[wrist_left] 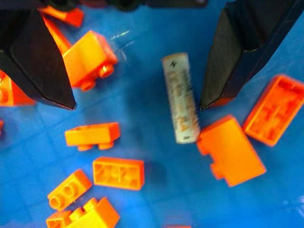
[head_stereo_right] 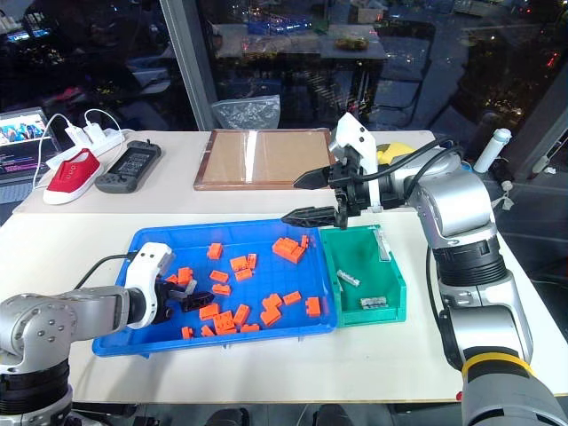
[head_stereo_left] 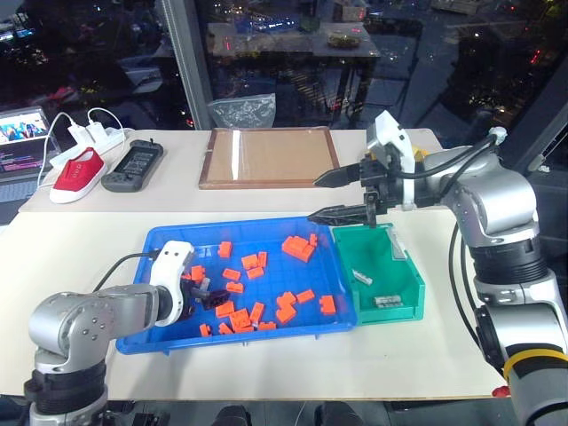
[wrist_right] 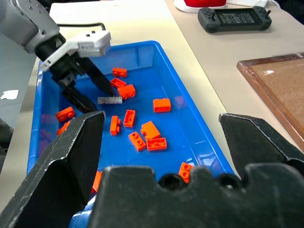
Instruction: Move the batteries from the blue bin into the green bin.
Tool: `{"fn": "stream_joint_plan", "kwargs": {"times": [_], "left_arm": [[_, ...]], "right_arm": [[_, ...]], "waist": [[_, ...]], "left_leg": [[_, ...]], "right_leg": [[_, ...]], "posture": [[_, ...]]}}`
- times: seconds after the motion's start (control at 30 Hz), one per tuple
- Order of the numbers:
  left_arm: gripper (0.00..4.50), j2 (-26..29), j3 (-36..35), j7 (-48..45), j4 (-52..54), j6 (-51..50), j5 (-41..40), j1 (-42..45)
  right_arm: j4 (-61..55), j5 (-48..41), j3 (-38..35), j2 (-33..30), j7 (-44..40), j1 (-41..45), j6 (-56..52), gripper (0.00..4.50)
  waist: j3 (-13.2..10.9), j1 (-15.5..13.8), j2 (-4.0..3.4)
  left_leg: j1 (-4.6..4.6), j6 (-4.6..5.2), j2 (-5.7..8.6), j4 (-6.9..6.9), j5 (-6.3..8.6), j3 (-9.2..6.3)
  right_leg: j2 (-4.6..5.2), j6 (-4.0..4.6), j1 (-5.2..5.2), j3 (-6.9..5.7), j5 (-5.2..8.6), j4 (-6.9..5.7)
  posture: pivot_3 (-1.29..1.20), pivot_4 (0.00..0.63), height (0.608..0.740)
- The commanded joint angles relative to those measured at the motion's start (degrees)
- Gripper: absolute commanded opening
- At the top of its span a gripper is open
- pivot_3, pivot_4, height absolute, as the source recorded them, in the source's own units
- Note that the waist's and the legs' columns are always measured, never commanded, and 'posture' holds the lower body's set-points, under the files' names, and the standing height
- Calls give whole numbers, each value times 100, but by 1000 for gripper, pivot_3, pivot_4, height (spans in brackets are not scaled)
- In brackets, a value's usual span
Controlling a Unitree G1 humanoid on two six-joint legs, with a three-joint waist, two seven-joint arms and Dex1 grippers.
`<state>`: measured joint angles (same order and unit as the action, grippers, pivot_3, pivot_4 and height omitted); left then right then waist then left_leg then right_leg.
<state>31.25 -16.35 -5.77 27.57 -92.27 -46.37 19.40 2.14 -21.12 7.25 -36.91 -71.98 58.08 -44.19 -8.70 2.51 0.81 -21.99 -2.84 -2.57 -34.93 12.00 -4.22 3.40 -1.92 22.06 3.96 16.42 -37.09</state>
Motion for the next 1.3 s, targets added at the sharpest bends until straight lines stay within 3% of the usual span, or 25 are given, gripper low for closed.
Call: {"fn": "stream_joint_plan", "kwargs": {"times": [0.03,0.33,0.67,0.83,0.97,1.07,1.2,1.3], "left_arm": [[3836,307,221,-60,-166,25,392,17],[655,542,750,-511,-279,328,714,36],[655,1184,1369,-1277,-259,930,915,574],[655,1199,1367,-2176,103,1256,336,1019],[655,1471,1990,-3000,50,1751,335,1379],[655,1526,2702,-3434,-477,2251,783,1830],[655,1137,3220,-3852,-1087,2717,1038,2258],[655,836,4033,-4252,-1851,3528,1783,2657]], "right_arm": [[-175,-73,-113,-115,91,97,47,4500],[-266,-127,-118,-255,192,36,-15,4500],[-365,-187,-133,-329,265,-45,-58,4500],[-424,-213,-142,-392,261,-74,-85,4500],[-474,-316,-168,-509,307,-81,-481,4500],[-664,-347,-239,-729,371,-226,-581,4500],[-836,-429,-385,-893,549,-359,-721,4500],[-1030,-472,-490,-998,680,-510,-843,4500]], "waist": [[0,16,0],[0,-3,0],[0,14,0],[0,-6,1],[0,-7,1],[0,-25,1],[0,-21,1],[0,-26,1]], "left_leg": [[1,0,0,1,0,0],[4,0,1,2,0,0],[1,0,1,3,0,0],[-5,0,2,2,0,0],[-6,-1,2,3,0,0],[-5,-1,2,2,-1,0],[-8,0,5,0,-1,1],[-8,1,5,-1,-1,0]], "right_leg": [[0,0,0,0,0,0],[0,0,-2,1,0,0],[0,-1,0,1,1,2],[0,-1,-1,0,1,7],[0,-2,0,0,2,8],[0,-3,-2,0,2,8],[0,-5,-2,1,3,11],[-1,-6,-2,1,3,9]], "posture": [[0,150,740],[0,150,740],[0,150,740],[0,150,740],[0,150,740],[0,150,740],[0,150,740],[0,150,740]]}}
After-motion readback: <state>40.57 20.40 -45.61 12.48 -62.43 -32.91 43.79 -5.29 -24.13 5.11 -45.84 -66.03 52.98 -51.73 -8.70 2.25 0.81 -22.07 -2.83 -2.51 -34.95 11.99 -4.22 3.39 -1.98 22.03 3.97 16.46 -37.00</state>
